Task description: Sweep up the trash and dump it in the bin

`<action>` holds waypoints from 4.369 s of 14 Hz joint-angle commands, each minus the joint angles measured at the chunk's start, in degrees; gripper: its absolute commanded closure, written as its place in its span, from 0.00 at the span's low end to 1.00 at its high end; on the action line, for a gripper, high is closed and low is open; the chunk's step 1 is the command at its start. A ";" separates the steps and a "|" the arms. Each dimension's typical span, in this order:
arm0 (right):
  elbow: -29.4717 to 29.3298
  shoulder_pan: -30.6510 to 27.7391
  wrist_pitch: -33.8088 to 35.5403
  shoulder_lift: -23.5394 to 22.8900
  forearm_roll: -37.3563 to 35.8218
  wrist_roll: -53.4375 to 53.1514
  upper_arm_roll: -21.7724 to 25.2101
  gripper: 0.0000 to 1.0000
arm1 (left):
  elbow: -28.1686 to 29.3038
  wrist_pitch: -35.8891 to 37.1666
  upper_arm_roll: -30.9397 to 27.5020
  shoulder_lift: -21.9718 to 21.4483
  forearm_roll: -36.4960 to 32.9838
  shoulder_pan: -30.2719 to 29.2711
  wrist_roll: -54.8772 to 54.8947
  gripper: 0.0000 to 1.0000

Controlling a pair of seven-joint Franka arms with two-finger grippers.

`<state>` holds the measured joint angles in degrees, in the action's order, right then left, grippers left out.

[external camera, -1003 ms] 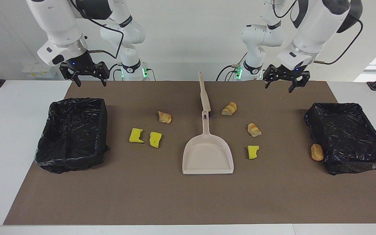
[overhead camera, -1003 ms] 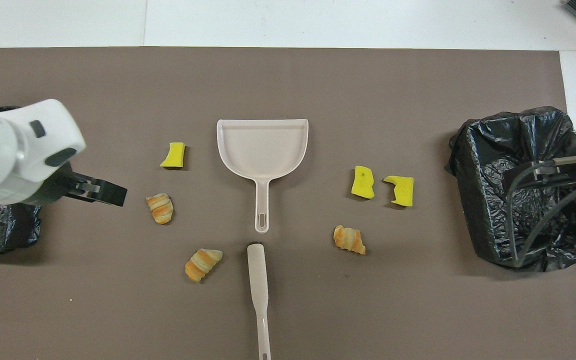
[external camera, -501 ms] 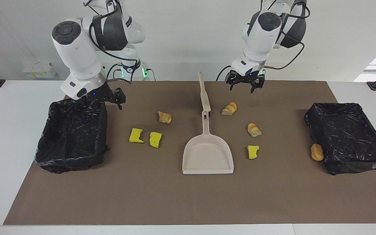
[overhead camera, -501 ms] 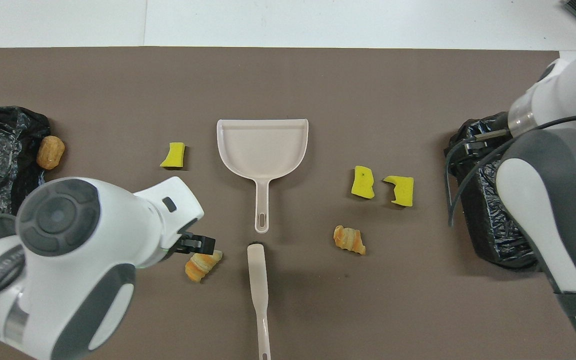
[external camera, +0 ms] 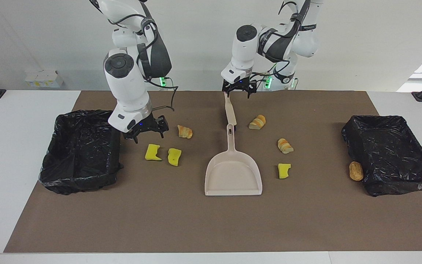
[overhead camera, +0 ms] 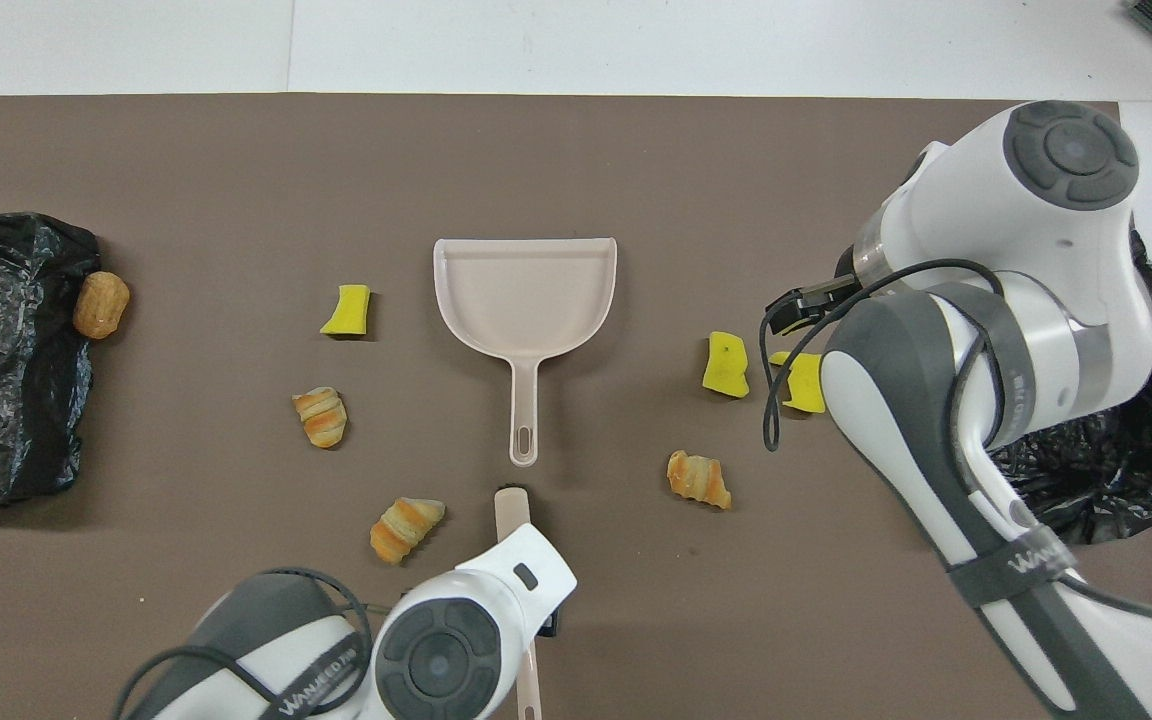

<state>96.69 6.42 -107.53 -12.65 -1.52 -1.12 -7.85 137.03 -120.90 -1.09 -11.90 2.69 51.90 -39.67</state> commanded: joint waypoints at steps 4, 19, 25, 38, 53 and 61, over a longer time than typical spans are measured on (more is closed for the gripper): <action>4.74 2.55 -5.23 0.79 0.47 -3.27 0.03 0.00 | 5.53 -5.39 -1.11 -0.76 -0.05 6.63 -2.34 0.00; 6.06 2.81 -5.41 0.96 -1.12 -2.57 0.03 0.00 | 5.36 -6.20 -1.20 2.23 1.09 8.40 -5.24 0.90; 6.58 2.99 -8.48 0.88 0.02 -3.36 -0.06 0.00 | -4.22 13.83 -1.99 0.92 0.22 -1.43 -3.92 1.00; 1.67 25.03 -20.78 -9.40 -8.13 -43.93 0.20 0.07 | -11.60 20.97 -1.99 3.37 -27.37 -29.91 13.19 1.00; 2.63 25.93 -21.05 -10.64 -10.78 -37.66 0.03 1.00 | -17.24 8.14 -1.99 18.23 -42.50 -44.69 20.95 1.00; 2.72 15.48 -11.92 -4.05 -9.64 -3.42 0.03 1.00 | -15.57 8.13 -1.73 18.06 -40.14 -46.71 22.70 1.00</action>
<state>98.88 24.22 -121.45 -18.42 -11.22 -13.31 -7.16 121.13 -113.08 -3.68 6.26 -38.34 6.25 -18.38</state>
